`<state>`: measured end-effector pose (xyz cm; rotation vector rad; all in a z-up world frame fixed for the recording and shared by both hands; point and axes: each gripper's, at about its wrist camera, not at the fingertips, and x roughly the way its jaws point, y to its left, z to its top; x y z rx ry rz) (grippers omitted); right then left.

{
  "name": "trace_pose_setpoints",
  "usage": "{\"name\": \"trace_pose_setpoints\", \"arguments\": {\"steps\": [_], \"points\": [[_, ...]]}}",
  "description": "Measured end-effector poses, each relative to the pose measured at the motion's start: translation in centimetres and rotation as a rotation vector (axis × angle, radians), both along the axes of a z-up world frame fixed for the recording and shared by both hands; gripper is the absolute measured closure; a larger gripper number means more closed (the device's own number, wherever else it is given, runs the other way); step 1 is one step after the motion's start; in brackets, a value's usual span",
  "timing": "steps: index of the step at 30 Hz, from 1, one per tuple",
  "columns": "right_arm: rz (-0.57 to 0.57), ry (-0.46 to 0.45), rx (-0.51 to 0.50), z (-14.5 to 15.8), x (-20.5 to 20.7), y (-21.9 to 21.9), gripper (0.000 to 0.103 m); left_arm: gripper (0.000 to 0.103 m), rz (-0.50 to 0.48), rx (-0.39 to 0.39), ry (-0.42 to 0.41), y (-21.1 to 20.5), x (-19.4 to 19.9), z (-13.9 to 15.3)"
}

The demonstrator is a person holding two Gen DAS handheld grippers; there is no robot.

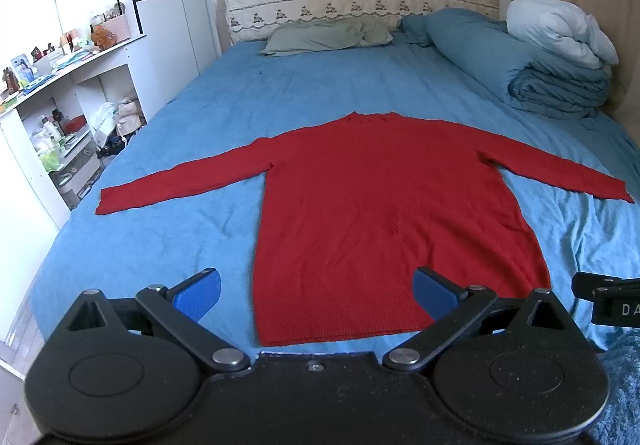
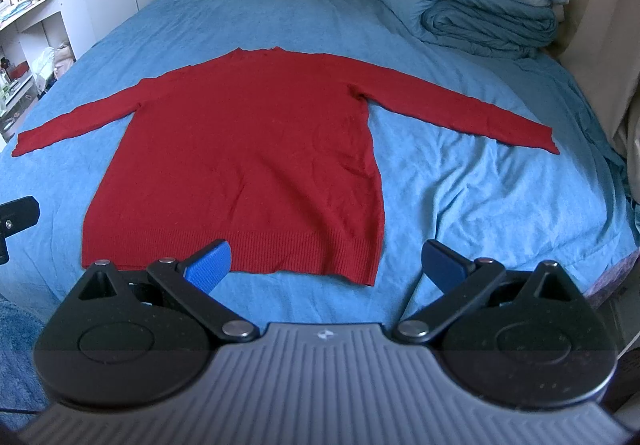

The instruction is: Fold small clothes

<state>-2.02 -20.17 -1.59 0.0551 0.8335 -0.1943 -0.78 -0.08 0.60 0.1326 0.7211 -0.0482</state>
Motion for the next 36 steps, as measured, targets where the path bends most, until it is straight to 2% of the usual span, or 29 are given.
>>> {"name": "trace_pose_setpoints", "arguments": {"steps": [36], "points": [[0.003,0.001,0.006,-0.26,-0.02,0.31,0.0,0.0,0.001,-0.015,-0.003,0.18,0.02,-0.08]]}}
